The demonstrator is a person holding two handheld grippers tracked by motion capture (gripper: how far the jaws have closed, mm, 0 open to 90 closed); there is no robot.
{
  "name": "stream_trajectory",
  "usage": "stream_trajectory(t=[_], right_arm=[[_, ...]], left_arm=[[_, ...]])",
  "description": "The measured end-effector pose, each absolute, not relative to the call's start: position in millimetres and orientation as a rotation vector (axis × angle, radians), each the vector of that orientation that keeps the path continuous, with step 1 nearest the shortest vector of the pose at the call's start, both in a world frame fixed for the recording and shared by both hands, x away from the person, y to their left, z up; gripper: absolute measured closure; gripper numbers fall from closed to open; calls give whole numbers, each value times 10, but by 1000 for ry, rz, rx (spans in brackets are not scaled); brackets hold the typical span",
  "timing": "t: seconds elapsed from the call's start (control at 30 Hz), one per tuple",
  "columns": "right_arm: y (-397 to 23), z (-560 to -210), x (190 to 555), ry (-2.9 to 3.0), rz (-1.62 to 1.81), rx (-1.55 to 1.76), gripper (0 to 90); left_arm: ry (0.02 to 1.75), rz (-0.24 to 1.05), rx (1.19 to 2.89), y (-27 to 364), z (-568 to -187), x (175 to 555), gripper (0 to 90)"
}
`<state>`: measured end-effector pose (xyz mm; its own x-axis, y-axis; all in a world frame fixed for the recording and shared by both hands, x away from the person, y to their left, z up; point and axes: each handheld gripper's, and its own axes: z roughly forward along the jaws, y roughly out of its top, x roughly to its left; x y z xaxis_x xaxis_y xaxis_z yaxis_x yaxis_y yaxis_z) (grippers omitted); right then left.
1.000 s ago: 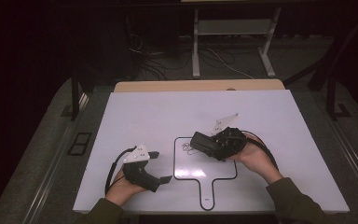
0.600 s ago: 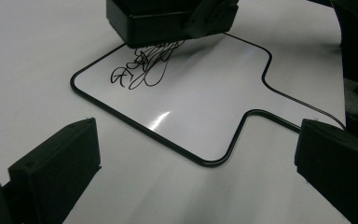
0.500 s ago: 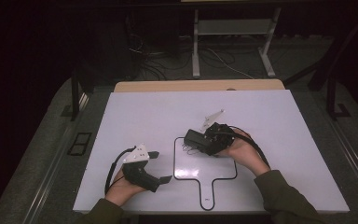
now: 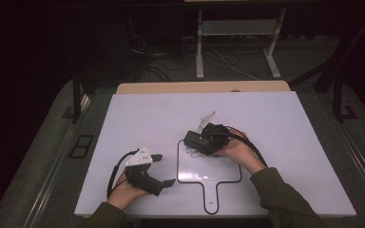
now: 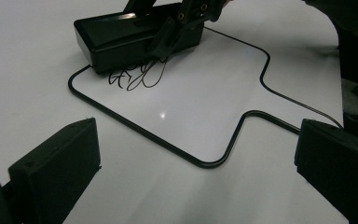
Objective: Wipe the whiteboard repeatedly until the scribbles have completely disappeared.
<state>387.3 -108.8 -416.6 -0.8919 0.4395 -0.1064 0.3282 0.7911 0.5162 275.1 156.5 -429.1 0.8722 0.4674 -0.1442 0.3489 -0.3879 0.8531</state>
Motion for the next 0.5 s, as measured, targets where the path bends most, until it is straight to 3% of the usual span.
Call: stream_trajectory(t=[0.5], right_arm=[[-1047, -4240, 3882, 2781, 697, 597, 390]], left_arm=[[593, 145, 2013, 1558, -4292, 2748, 0]])
